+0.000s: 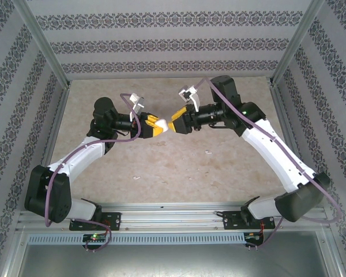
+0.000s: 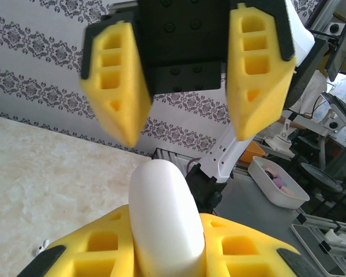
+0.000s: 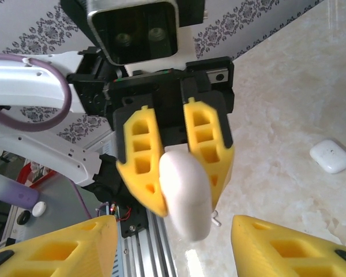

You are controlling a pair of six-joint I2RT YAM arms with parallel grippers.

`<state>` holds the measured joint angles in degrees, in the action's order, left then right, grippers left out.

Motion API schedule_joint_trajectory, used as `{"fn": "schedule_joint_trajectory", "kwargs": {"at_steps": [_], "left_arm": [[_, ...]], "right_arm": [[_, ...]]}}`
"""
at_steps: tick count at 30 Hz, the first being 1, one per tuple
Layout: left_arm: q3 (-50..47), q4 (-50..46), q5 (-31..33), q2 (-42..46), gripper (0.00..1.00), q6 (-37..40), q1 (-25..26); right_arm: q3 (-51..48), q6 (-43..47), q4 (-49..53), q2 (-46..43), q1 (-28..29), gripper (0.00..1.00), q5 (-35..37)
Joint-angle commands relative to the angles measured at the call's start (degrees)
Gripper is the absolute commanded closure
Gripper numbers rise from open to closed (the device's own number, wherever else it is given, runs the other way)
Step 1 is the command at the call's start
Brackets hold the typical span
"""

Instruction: Insert the wireless bluetooth earbuds into the charging case

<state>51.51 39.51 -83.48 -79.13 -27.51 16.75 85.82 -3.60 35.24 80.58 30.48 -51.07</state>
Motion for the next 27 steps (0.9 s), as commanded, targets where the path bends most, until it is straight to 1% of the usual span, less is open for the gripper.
{"fn": "schedule_joint_trajectory", "kwargs": {"at_steps": [1, 4, 7, 13, 19, 21, 24, 27], "left_arm": [[-0.16, 1.98, -2.29, 1.38, 0.97, -0.53, -0.48], [-0.29, 1.89, -2.47, 1.59, 0.97, -0.44, -0.50], [-0.27, 1.80, -2.60, 1.74, 0.97, -0.35, -0.47], [-0.27, 1.79, -3.00, 2.04, 0.97, -0.44, -0.54], [-0.31, 1.74, -3.14, 2.22, 0.96, -0.53, -0.65], [-0.27, 1.79, -3.09, 2.39, 0.95, -0.53, -0.70], [0.00, 2.15, -3.13, 2.38, 0.95, -0.87, -0.92], [0.35, 2.59, -3.22, 2.19, 0.95, -1.48, -0.93]], "right_arm": [[3.12, 2.01, -0.08, 2.33, 1.28, 0.46, -1.96], [5.13, 2.01, 0.44, 4.41, 2.49, 0.46, -2.67], [7.02, 2.41, 1.90, 6.42, 3.46, 0.49, -3.48], [8.34, 2.52, 3.51, 8.45, 4.39, 0.59, -4.13], [7.88, 3.41, 5.42, 8.84, 4.58, 0.66, -3.39], [7.72, 3.72, 6.02, 8.78, 4.58, 0.67, -3.25], [7.09, 4.46, 6.15, 8.43, 4.75, 0.61, -2.83], [6.59, 4.87, 6.00, 8.28, 5.03, 0.61, -2.46]]}}
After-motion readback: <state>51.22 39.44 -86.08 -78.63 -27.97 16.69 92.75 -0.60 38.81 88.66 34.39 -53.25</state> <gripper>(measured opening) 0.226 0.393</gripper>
